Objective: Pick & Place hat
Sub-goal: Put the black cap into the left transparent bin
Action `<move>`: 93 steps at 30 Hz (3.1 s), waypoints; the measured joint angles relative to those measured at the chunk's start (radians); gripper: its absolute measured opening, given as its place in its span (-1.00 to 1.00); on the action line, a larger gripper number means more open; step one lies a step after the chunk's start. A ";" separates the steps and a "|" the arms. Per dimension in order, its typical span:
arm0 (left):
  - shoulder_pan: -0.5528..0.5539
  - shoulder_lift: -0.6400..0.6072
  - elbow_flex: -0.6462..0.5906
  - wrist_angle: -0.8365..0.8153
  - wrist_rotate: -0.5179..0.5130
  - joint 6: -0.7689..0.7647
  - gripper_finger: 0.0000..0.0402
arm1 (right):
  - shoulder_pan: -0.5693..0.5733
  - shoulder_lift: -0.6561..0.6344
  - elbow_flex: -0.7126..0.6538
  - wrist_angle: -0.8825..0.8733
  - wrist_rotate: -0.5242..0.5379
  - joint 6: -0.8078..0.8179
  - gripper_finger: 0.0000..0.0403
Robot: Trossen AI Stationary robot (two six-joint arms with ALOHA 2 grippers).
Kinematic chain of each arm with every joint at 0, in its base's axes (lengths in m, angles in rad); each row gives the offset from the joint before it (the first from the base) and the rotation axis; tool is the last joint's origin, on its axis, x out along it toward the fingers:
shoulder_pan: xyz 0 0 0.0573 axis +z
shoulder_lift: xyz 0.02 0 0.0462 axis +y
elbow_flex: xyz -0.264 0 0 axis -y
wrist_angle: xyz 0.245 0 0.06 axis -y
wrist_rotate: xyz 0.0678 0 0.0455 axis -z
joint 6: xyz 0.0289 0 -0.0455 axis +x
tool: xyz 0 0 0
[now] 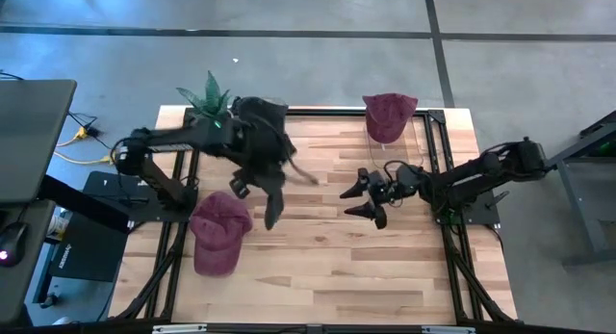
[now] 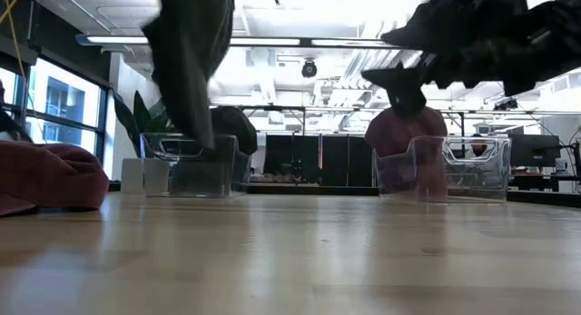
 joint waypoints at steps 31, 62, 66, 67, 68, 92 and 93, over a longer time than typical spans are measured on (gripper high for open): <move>-0.538 0.083 0.000 0.439 -0.216 0.282 -1.00 | 0.020 0.596 0.585 -0.082 -0.720 0.126 0.43; -0.536 0.082 0.000 0.379 -0.374 0.025 -1.00 | 0.071 0.669 0.652 0.012 -0.736 0.021 0.14; -0.536 0.082 0.000 0.367 -0.400 -0.079 -0.97 | 0.078 0.669 0.652 0.013 -0.717 0.017 -0.27; -0.532 0.082 0.000 0.365 -0.403 -0.103 -0.95 | 0.077 0.669 0.652 0.014 -0.705 0.015 -0.41; -0.528 0.082 0.000 0.360 -0.402 -0.124 -0.92 | 0.077 0.669 0.652 0.015 -0.690 0.014 -0.55; -0.451 -0.112 -0.008 -0.006 -0.441 -0.891 -0.20 | -0.009 0.667 0.223 0.541 -0.137 0.215 -0.93; -0.440 -0.141 -0.024 0.012 -0.445 -0.913 -0.20 | -0.009 0.667 0.197 0.571 -0.108 0.206 -0.94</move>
